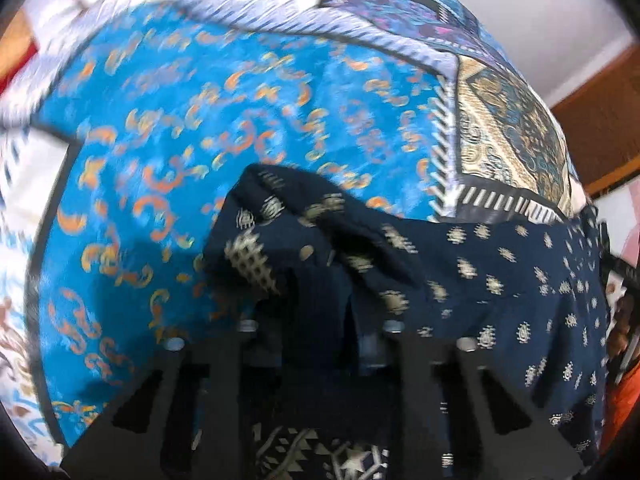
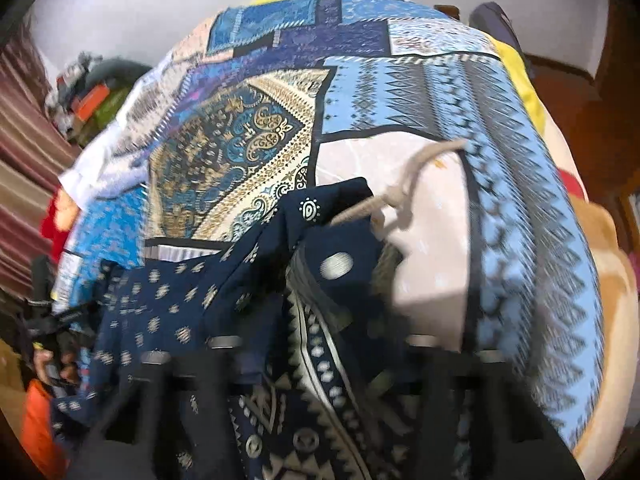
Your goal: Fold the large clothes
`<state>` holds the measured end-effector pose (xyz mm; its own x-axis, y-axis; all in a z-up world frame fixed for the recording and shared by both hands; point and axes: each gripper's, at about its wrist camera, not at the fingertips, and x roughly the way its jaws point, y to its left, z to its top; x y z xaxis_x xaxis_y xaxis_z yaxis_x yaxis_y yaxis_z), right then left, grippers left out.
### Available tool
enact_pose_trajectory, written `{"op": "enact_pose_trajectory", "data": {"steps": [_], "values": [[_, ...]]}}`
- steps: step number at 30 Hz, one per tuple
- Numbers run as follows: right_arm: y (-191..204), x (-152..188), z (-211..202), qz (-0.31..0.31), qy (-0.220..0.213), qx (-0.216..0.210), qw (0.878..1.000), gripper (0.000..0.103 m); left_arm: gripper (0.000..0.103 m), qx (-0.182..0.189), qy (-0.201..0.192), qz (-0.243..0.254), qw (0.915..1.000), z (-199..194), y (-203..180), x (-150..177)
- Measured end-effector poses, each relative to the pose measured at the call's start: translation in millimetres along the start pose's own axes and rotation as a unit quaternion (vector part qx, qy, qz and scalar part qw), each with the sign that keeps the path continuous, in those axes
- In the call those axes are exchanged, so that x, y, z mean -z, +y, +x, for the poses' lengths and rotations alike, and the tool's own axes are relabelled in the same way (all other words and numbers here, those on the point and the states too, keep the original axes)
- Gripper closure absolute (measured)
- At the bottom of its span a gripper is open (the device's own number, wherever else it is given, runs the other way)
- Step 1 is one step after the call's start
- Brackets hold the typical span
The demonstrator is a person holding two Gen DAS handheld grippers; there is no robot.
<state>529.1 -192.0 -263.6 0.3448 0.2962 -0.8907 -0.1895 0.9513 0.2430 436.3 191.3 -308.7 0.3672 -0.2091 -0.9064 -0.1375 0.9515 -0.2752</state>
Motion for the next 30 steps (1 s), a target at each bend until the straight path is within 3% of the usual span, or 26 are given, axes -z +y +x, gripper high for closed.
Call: {"op": "enact_pose_trajectory", "data": {"steps": [3,9,12,15,19,22,23,25,26,27,28,30], "values": [[14,-12,4,-0.020,-0.011,0.013,1.000,0.092,0.086,-0.051,-0.031,0.052,0.9969,-17,-20,-12],[44,-51,-1,-0.071,-0.050,0.053,0.995,0.094,0.086,-0.068,-0.107,0.066,0.9897,-69,-29,-63],[61,-78,-1,-0.089,-0.082,0.082,0.989,0.093,0.086,-0.088,-0.126,0.070,0.9857,-74,-26,-90],[70,-97,12,-0.101,-0.095,0.104,0.985,0.093,0.086,-0.118,-0.113,0.058,0.9848,-57,-13,-110],[75,-108,47,-0.130,-0.067,0.144,0.979,0.093,0.083,-0.139,-0.068,0.028,0.9875,-25,17,-117],[76,-103,48,-0.147,-0.082,0.154,0.974,0.091,0.070,-0.155,-0.060,0.023,0.9858,-7,27,-115],[76,-102,47,-0.154,-0.086,0.157,0.972,0.086,0.065,-0.161,-0.062,0.025,0.9847,-2,30,-114],[73,-99,46,-0.163,-0.094,0.183,0.965,0.061,0.061,-0.163,-0.071,0.029,0.9837,-3,32,-109],[71,-98,44,-0.162,-0.100,0.204,0.960,0.032,0.057,-0.164,-0.074,0.029,0.9832,-5,33,-106],[66,-97,42,-0.159,-0.107,0.231,0.954,0.013,0.054,-0.166,-0.074,0.027,0.9830,-7,34,-104],[62,-96,41,-0.158,-0.109,0.237,0.952,0.011,0.053,-0.167,-0.073,0.025,0.9829,-8,37,-102],[48,-95,37,-0.143,-0.093,0.206,0.964,0.011,0.046,-0.170,-0.073,0.023,0.9824,-17,40,-97]]}}
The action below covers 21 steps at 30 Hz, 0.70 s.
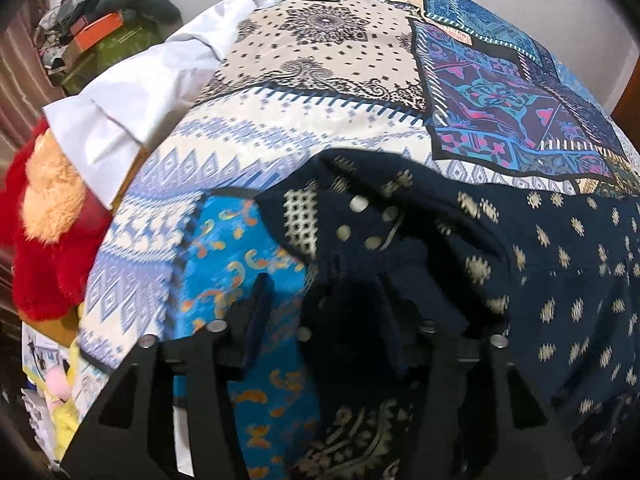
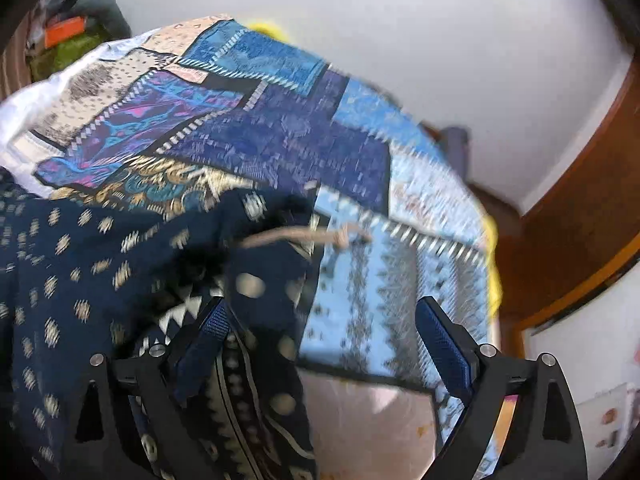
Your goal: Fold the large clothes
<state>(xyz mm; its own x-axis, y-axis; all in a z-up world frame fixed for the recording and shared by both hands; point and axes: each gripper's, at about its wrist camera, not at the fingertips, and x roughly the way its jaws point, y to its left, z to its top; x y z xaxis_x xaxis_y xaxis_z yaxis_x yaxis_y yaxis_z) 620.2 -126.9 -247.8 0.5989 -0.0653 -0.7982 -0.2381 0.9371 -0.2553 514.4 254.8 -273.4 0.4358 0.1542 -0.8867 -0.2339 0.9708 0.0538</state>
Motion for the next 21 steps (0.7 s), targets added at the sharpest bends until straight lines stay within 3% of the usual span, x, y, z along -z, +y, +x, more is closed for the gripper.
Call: {"op": "enact_pose_trajectory", "data": {"steps": [6,9,14,17,21], "values": [[-30,16,-39,0.052,0.017,-0.037,0.998,0.011,0.044,-0.013,-0.002,0.027,0.9996,-37,1,17],[-33,25,-67,0.058,0.015,-0.059,0.996,0.011,0.044,0.002,-0.023,0.027,0.9994,-72,0,29],[-31,41,-137,0.065,-0.012,-0.092,0.994,0.010,0.042,0.040,-0.065,0.022,0.9969,-136,-7,47],[-23,51,-179,0.058,-0.035,-0.105,0.992,0.009,0.035,0.048,-0.095,0.032,0.9939,-173,-14,59],[-7,72,-232,0.040,-0.067,-0.111,0.991,0.000,0.029,0.061,-0.123,0.041,0.9898,-218,-17,83]]}}
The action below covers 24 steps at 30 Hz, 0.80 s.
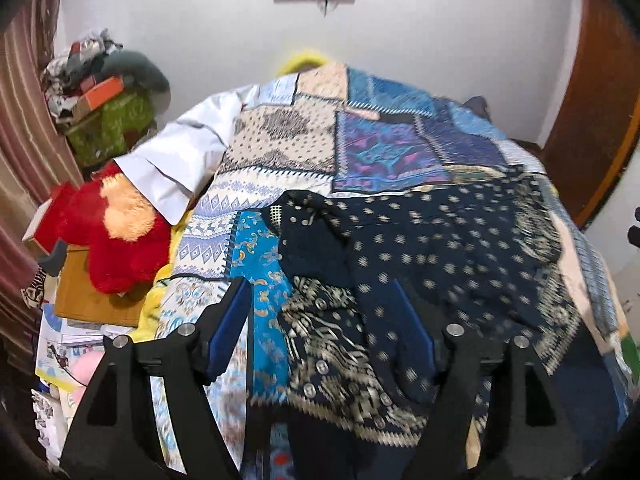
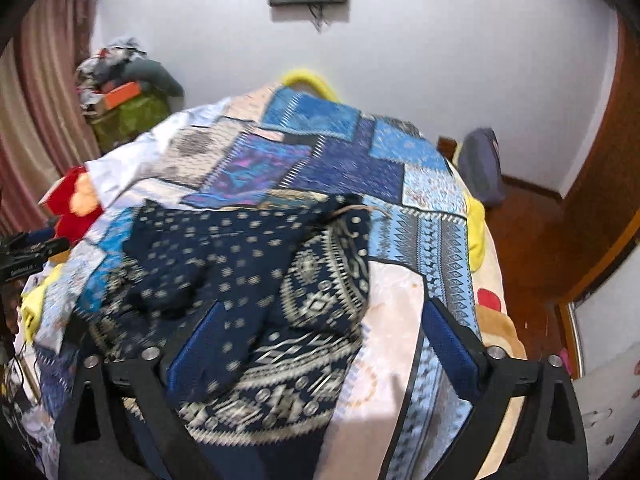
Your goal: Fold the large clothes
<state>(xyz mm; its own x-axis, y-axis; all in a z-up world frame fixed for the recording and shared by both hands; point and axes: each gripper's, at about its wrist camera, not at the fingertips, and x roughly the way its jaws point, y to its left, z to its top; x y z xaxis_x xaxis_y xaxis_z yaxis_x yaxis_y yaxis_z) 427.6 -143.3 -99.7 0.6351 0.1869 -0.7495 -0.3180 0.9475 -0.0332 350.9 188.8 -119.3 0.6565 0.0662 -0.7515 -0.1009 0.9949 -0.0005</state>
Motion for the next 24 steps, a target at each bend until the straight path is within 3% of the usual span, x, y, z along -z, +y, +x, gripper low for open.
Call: {"op": "enact_pose_trajectory", "data": {"steps": [5,8,13,19,22,24], "values": [[28,31,-47,-0.032,-0.019,-0.009,0.999,0.000,0.008,0.012,-0.015,-0.004,0.9998,-44,-1,34],[39,58,-62,-0.038,-0.011,-0.024,0.999,0.000,0.007,0.017,0.001,-0.014,0.9998,-53,4,63],[44,111,-64,-0.019,0.035,-0.050,0.998,0.000,0.007,0.020,0.062,-0.027,0.9975,-41,11,121],[39,176,-47,0.028,0.116,-0.081,0.990,0.000,0.007,0.050,0.190,-0.067,0.9783,5,17,207],[34,198,-42,0.065,0.144,-0.112,0.981,0.001,0.007,0.051,0.211,-0.091,0.9719,17,19,232],[35,204,-45,0.069,0.138,-0.116,0.981,0.001,0.008,0.053,0.217,-0.107,0.9688,24,20,243]]}}
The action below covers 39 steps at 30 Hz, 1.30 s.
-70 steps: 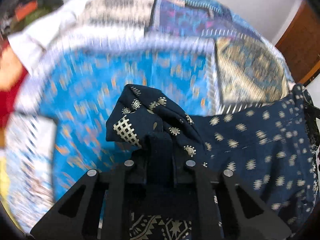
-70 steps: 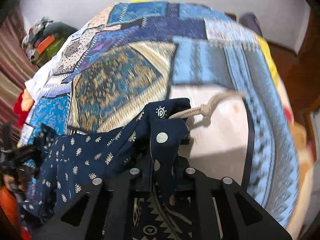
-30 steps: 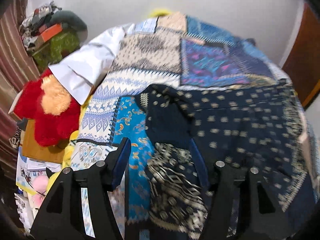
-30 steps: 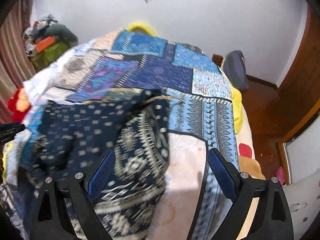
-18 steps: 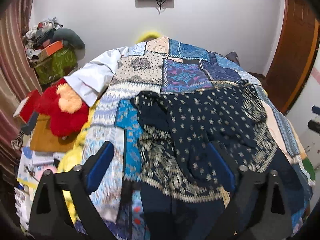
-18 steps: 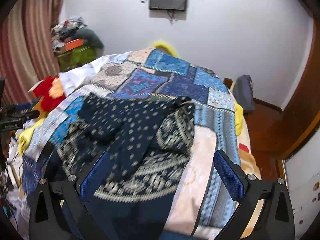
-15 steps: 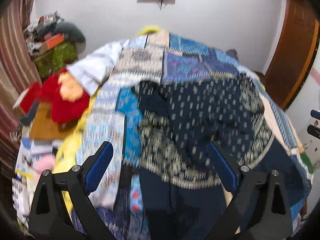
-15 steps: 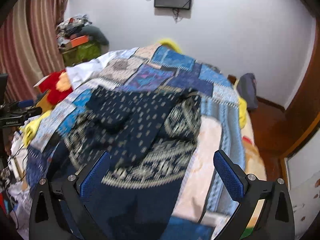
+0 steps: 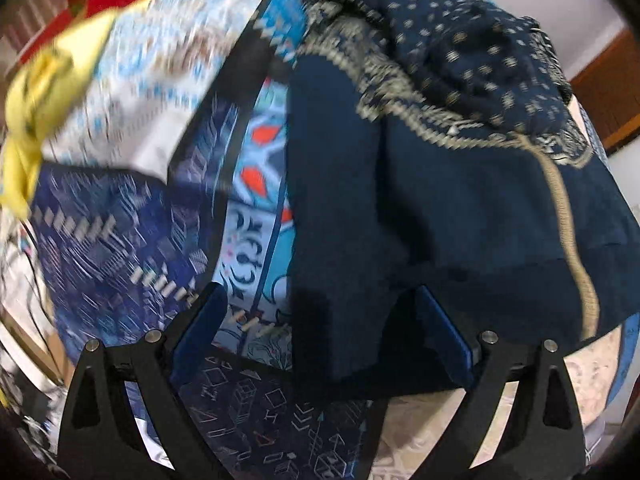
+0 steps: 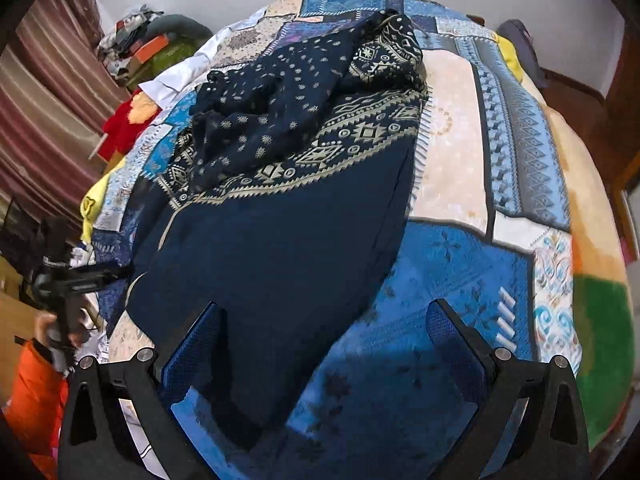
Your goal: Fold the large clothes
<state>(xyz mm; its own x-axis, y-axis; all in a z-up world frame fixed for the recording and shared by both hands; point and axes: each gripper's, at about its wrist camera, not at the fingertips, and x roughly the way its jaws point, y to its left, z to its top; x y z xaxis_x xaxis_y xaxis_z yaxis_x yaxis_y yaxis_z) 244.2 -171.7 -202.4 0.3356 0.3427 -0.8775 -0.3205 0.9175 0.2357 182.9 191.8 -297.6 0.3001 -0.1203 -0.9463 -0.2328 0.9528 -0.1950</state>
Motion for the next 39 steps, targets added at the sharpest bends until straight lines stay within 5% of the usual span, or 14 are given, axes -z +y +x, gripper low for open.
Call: {"op": "enact_pose_trajectory", "data": {"steps": [5,7,9,11,12,15,22,28,34,39], "values": [[14,10,-1,-0.019,-0.023,-0.008,1.000,0.013,0.024,0.047,0.009,-0.028,0.9985,18,-1,3],[22,8,5,-0.035,-0.023,0.001,0.999,0.022,0.043,0.062,-0.001,-0.018,0.9979,15,-8,3],[31,5,8,-0.055,-0.027,-0.006,0.998,0.044,0.076,0.083,0.000,-0.015,0.9964,13,-16,1],[35,-1,9,-0.057,-0.028,-0.021,0.998,0.062,0.092,0.079,0.005,-0.011,0.9968,13,-22,-1],[36,-4,9,-0.058,-0.028,-0.028,0.998,0.075,0.092,0.075,0.005,-0.005,0.9972,11,-25,-2],[38,-14,11,-0.046,-0.029,-0.056,0.997,0.088,0.093,0.080,-0.010,0.012,0.9967,-3,-39,-7],[43,-46,-10,-0.057,-0.086,-0.069,0.992,0.091,0.095,0.072,-0.131,0.070,0.9863,-88,-71,-45],[32,-108,-28,-0.045,-0.140,-0.063,0.987,0.091,0.095,0.055,-0.206,0.082,0.9735,-134,-74,-132],[14,-201,-8,-0.025,-0.161,-0.043,0.986,0.091,0.095,-0.001,-0.227,0.053,0.9724,-111,-73,-228],[-13,-268,42,0.004,-0.147,0.002,0.989,0.091,0.095,-0.037,-0.200,-0.013,0.9790,-56,-46,-298]]}}
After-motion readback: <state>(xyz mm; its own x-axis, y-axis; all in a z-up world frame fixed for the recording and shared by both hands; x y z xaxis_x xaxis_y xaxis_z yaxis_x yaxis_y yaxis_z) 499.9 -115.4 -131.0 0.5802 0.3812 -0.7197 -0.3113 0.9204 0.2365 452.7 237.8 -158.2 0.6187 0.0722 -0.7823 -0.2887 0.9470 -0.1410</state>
